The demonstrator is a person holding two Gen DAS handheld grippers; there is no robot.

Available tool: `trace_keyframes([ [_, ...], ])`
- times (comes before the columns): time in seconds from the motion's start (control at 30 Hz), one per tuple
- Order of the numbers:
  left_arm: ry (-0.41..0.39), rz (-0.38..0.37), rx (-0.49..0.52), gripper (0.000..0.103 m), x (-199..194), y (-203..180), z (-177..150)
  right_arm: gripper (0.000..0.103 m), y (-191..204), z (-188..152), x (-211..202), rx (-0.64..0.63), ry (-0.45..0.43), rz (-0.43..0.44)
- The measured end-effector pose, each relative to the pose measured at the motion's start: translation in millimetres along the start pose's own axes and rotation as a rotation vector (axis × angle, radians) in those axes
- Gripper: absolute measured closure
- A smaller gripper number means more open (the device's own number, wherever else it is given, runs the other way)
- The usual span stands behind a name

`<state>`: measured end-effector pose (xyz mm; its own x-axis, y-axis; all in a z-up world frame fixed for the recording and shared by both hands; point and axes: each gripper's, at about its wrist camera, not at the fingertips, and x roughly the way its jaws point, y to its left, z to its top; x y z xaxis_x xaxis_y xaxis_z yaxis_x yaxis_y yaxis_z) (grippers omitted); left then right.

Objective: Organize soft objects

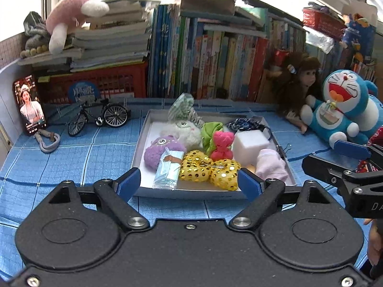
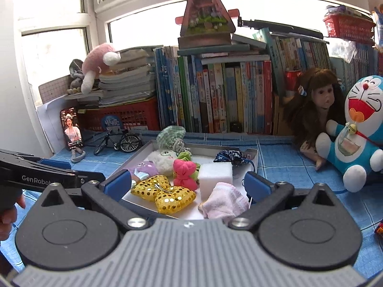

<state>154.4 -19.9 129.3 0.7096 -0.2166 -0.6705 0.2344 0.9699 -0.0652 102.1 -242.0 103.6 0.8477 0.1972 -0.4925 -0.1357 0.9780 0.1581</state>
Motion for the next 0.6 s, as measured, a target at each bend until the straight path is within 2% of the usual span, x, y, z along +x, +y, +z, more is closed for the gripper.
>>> trace_keyframes([
  [0.6, -0.102, -0.038, 0.047, 0.013, -45.7, -14.5, -42.7, 0.000, 7.3, -21.0, -41.3, -0.010, -0.079, -0.012],
])
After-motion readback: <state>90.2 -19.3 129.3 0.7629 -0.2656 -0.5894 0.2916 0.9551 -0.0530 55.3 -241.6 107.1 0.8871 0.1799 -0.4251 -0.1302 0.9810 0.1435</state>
